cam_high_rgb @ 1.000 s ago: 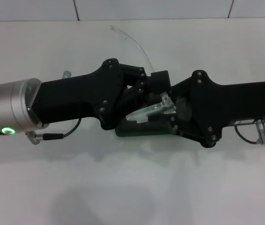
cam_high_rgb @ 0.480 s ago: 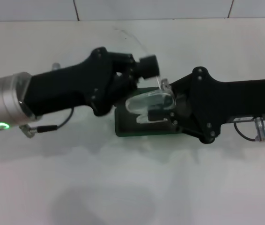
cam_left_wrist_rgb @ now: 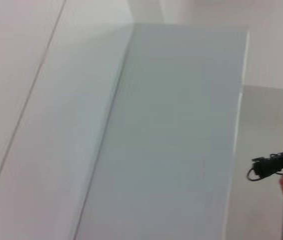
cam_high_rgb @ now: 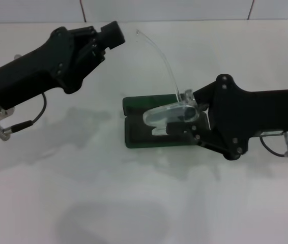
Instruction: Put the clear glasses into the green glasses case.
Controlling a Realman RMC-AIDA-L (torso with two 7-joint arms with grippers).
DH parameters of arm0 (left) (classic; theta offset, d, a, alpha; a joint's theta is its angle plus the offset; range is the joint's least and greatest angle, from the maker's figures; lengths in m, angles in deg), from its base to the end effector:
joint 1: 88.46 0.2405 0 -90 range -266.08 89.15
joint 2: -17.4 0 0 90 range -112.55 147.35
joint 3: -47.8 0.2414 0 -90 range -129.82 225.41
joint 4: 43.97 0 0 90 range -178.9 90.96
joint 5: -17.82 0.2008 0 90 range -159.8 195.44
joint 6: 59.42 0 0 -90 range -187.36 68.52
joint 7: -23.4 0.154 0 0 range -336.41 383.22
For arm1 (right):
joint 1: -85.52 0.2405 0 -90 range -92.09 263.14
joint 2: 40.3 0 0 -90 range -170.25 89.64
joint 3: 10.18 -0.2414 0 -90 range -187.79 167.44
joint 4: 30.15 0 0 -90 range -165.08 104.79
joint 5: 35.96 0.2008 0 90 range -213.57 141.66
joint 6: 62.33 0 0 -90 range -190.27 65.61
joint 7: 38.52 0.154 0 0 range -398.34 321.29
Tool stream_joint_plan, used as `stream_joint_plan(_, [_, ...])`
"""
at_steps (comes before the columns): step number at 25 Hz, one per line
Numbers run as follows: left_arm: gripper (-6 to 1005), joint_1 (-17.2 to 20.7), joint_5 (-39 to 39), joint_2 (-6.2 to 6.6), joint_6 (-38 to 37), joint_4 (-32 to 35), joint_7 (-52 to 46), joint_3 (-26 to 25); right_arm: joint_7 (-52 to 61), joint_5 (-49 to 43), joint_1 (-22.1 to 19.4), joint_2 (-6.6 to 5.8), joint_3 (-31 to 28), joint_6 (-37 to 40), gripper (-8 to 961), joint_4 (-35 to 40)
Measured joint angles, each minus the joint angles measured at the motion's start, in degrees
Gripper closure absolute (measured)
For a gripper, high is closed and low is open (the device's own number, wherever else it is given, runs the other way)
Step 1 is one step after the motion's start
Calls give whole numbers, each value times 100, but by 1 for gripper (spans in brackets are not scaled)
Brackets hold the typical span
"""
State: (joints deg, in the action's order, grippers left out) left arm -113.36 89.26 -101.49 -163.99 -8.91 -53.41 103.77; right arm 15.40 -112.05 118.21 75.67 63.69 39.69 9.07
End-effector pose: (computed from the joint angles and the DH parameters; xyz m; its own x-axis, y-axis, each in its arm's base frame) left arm -0.1771 0.2899 0.0351 0.4018 0.1494 0.9035 0.3017 -0.9531 0.0235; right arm 0.1344 0.2883 -0.0050 0.6328 0.2576 -0.7302 0.2461 -0.9611 -0.1258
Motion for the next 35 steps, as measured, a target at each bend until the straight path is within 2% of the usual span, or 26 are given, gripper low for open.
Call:
stream_joint_plan(7, [972,104,40,49,62,-124,18,-224,-615,534,-170,11,31,512,835,218])
stream_joint_plan(14, [972,45,45,-30,219,-313,18,-201,-851,591,-55,9,80,1104,835,297])
stream_joint_plan(17, [972,-152,92,-55,232,-414,18,-125,-886,591,95,13,225,1073,835,246])
stream_joint_plan(22, [972,-596,146,-81,232,-643,83,149,-1214,642,569,21,587,911,835,-410])
stream_joint_plan(25, [972,-788,130,-89,219,-766,148,259,-1291,688,709,22,657,816,835,-665])
stream_joint_plan(35, [972,-721,41,-96,63,-782,191,322,-1319,828,583,13,570,574,835,-734])
